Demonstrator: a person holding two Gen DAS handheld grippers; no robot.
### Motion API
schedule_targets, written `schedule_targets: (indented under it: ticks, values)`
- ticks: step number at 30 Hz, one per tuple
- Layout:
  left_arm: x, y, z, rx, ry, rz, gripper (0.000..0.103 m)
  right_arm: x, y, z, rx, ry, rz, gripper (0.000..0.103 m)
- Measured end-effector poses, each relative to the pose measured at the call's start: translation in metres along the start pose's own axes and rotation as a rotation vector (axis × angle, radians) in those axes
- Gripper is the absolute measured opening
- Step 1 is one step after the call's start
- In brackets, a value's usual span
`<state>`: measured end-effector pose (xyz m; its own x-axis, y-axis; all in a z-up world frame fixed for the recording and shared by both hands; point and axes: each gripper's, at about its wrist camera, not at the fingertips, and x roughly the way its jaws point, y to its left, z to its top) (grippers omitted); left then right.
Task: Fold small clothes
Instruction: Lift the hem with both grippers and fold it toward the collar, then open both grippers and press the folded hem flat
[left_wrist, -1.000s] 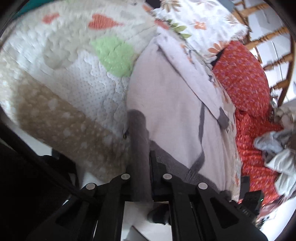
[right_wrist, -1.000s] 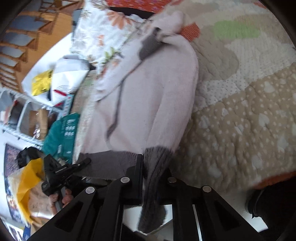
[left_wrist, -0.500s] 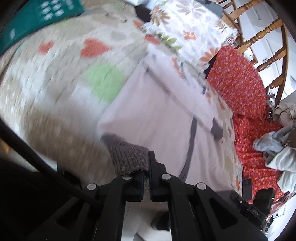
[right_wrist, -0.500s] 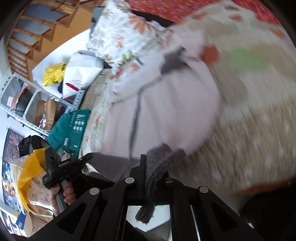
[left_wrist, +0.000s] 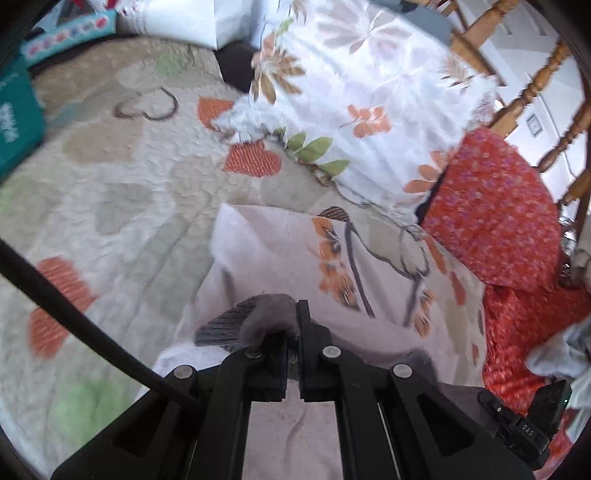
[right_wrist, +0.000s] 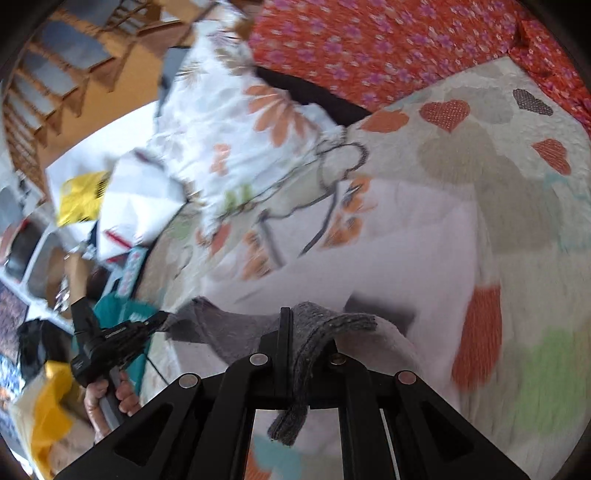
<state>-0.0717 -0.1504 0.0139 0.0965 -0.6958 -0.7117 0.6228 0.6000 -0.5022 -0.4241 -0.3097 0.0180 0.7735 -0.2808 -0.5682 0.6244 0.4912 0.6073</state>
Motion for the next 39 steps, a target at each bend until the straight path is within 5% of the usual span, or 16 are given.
schedule_targets:
  ticks: [5, 12, 16, 18, 20, 21, 27, 32, 37, 38, 39]
  values:
    - [0.063, 0.002, 0.017, -0.010, 0.068, 0.055, 0.003, 0.053, -0.040, 0.032, 0.057, 0.026, -0.039, 0.005]
    - [0.085, -0.011, 0.038, 0.020, 0.038, 0.047, 0.005, 0.075, -0.061, 0.056, 0.099, 0.023, -0.013, 0.005]
    - [0.076, -0.010, 0.047, 0.016, -0.014, 0.053, 0.026, 0.081, -0.058, 0.068, 0.043, -0.014, -0.054, 0.006]
    - [0.068, -0.005, 0.051, -0.012, -0.035, 0.033, 0.049, 0.084, -0.059, 0.068, 0.038, -0.005, -0.058, 0.017]
    - [0.056, 0.004, 0.053, -0.053, -0.067, 0.026, 0.053, 0.080, -0.065, 0.069, 0.067, -0.028, -0.063, 0.061]
    - [0.052, 0.007, 0.054, -0.066, -0.072, 0.022, 0.053, 0.073, -0.071, 0.070, 0.096, -0.069, -0.069, 0.066]
    - [0.041, 0.023, 0.053, -0.084, -0.048, 0.033, 0.054, 0.046, -0.091, 0.075, 0.188, -0.130, -0.089, 0.067]
    - [0.051, 0.016, 0.035, 0.076, 0.026, 0.098, 0.063, 0.049, -0.079, 0.066, 0.127, -0.087, -0.126, 0.067]
    - [0.082, -0.004, 0.025, 0.267, 0.163, 0.169, 0.055, 0.061, -0.069, 0.053, 0.092, -0.032, -0.129, 0.067]
    - [0.088, -0.008, 0.024, 0.303, 0.172, 0.196, 0.022, 0.062, -0.067, 0.052, 0.085, -0.028, -0.131, 0.067]
    - [0.093, -0.011, 0.024, 0.328, 0.183, 0.223, 0.011, 0.064, -0.064, 0.049, 0.068, -0.021, -0.139, 0.067]
